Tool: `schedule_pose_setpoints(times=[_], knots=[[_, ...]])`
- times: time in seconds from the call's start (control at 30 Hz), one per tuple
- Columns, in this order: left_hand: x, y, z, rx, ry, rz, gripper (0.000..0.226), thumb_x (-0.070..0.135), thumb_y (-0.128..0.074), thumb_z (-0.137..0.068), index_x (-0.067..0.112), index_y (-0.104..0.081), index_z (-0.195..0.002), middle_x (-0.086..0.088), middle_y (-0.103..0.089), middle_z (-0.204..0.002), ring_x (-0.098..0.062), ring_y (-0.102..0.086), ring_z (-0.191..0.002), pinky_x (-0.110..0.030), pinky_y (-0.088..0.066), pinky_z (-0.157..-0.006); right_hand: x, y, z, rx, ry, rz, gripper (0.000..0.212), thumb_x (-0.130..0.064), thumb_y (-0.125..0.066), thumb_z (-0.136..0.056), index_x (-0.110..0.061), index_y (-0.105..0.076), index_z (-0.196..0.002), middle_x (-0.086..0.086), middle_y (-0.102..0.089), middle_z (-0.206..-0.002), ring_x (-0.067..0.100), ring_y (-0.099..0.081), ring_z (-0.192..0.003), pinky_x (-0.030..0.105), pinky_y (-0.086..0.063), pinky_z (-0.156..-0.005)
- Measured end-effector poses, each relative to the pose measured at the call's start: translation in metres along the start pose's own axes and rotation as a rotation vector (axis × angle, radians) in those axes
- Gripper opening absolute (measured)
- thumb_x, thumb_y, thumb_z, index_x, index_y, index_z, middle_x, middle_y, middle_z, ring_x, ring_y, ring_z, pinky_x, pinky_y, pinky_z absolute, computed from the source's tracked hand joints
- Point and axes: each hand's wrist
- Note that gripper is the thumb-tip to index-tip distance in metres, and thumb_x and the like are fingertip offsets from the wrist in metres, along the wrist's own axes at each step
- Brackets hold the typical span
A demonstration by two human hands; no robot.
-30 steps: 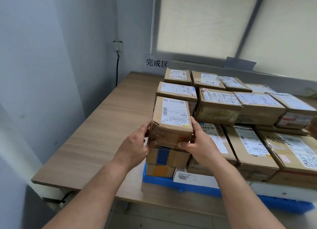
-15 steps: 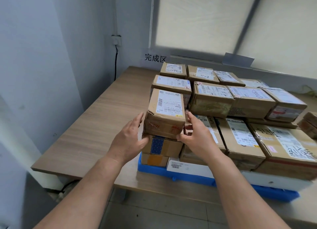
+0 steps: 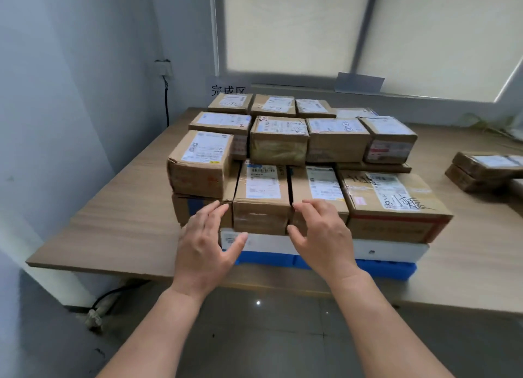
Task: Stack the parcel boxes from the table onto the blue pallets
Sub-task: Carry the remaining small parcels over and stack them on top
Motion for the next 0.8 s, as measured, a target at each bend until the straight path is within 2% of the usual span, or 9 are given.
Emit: schedule_pose_setpoints(times=[0.1, 0.2, 0.37, 0.67, 0.8], knots=[[0.04, -0.02, 0.01, -0.051, -0.06, -0.03, 0.071, 0.063, -0.043, -0.08, 0.014, -0.05, -0.132, -0.003, -0.055, -0.131, -0.019, -0.05, -0.121, -0.039, -0.043, -0.099, 0.031, 0.02, 0.022, 0.034, -0.004, 0.031, 0.046, -0.019, -0.083, -0.068, -0.009, -0.068, -0.11, 0.009, -0.066, -0.105, 0.027, -0.064, -0.095, 0.036, -0.056, -0.073], [0.079, -0.04, 0.02, -0.105, -0.097, -0.062, 0.074, 0.066, -0.042, -0.08, 0.014, -0.05, -0.133, -0.003, -0.057, -0.128, -0.02, -0.052, -0.119, -0.038, -0.042, -0.098, 0.063, 0.041, 0.046, 0.034, -0.055, 0.066, 0.048, -0.022, -0.083, -0.069, -0.009, -0.068, -0.113, 0.011, -0.066, -0.108, 0.028, -0.064, -0.098, 0.039, -0.058, -0.075], [0.146, -0.079, 0.039, -0.175, -0.161, -0.04, 0.07, 0.057, -0.059, -0.082, 0.015, -0.046, -0.137, -0.001, -0.055, -0.131, -0.018, -0.049, -0.122, -0.036, -0.037, -0.103, 0.121, 0.08, 0.091, 0.045, -0.158, 0.122, 0.048, -0.023, -0.082, -0.069, -0.009, -0.068, -0.113, 0.01, -0.066, -0.108, 0.027, -0.064, -0.098, 0.037, -0.056, -0.074], [0.267, -0.146, 0.062, -0.304, -0.345, 0.072, 0.072, 0.06, -0.053, -0.084, 0.022, -0.037, -0.142, 0.005, -0.047, -0.138, -0.013, -0.041, -0.128, -0.032, -0.032, -0.106, 0.214, 0.156, 0.155, 0.1, -0.354, 0.257, 0.045, -0.022, -0.079, -0.072, -0.01, -0.066, -0.114, 0.012, -0.065, -0.109, 0.03, -0.062, -0.098, 0.038, -0.054, -0.078], [0.304, -0.168, 0.064, -0.355, -0.401, 0.105, 0.071, 0.061, -0.052, -0.084, 0.024, -0.037, -0.142, 0.005, -0.045, -0.14, -0.013, -0.039, -0.129, -0.034, -0.031, -0.106, 0.244, 0.17, 0.175, 0.141, -0.428, 0.293, 0.048, -0.02, -0.084, -0.064, -0.008, -0.069, -0.108, 0.013, -0.067, -0.103, 0.033, -0.064, -0.091, 0.04, -0.055, -0.073]])
Point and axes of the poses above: each hand's wrist, its own z-axis away from the middle knuckle, its own y-axis out of the back of the hand, x = y × z
